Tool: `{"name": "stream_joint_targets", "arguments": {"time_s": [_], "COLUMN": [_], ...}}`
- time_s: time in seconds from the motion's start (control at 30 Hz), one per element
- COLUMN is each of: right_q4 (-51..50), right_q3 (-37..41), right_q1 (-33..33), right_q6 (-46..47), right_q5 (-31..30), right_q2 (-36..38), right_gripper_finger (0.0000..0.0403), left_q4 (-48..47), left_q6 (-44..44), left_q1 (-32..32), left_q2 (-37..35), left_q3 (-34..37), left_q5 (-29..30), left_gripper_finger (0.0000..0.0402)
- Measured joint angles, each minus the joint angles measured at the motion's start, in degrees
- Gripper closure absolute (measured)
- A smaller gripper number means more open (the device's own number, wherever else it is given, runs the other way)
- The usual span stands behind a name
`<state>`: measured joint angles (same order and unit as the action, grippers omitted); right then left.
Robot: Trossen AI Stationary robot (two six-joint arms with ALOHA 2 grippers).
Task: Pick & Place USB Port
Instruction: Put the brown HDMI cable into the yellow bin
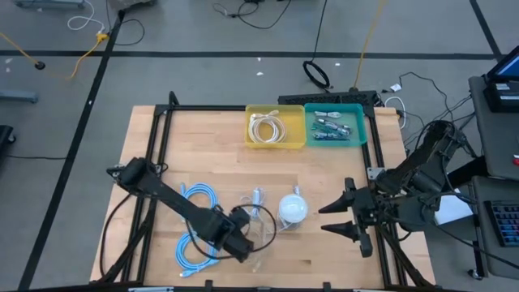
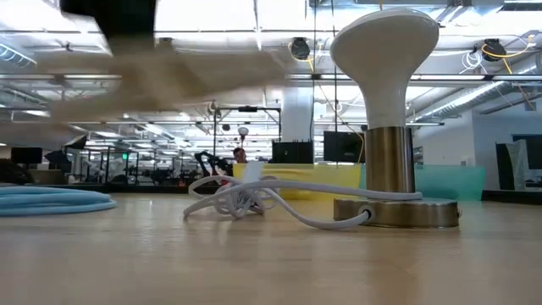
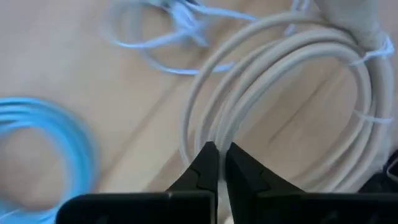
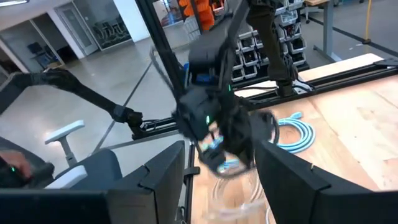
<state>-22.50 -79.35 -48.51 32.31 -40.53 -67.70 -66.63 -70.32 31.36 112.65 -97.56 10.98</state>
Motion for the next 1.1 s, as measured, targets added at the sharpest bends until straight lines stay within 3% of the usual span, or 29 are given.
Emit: {"name": "stream_joint_targets", "arguments": {"time_s": [0.27,0.43,0.57,0.73,0.9,1.1], "right_q4": [0.0,0.6,0.6,0.9,1.1,1.7], "right_q3": [0.0,0.6,1.4,2.9,3.5,3.5], "right_q1": [0.0,0.1,0.2,1.7,5.4,12.2], "right_q6": [-0.2,-0.4,-0.1,0.2,0.1,0.0], "right_q5": [-0.6,-4.2,-7.9,-12.9,-16.8,-18.0], "right_q2": [0.0,0.0,0.0,0.0,0.0,0.0], "right_gripper_finger": [0.0213,0.0213,0.0213,0.0213,0.0213,0.0213], "left_q4": [-23.7,-22.6,-18.7,-3.4,8.4,9.6], "left_q6": [-1.6,6.1,15.5,31.2,39.3,46.7], "left_q1": [-4.2,-15.6,-27.7,-42.5,-55.9,-62.6], "left_q2": [-5.5,-10.0,-11.8,-12.9,-11.4,-5.9], "left_q3": [-7.9,-7.9,-7.7,-7.8,-7.9,-7.8], "left_q5": [11.8,18.2,19.2,11.0,-3.8,-13.5], "left_gripper_finger": [0.0393,0.0393,0.0393,0.0393,0.0393,0.0393]}}
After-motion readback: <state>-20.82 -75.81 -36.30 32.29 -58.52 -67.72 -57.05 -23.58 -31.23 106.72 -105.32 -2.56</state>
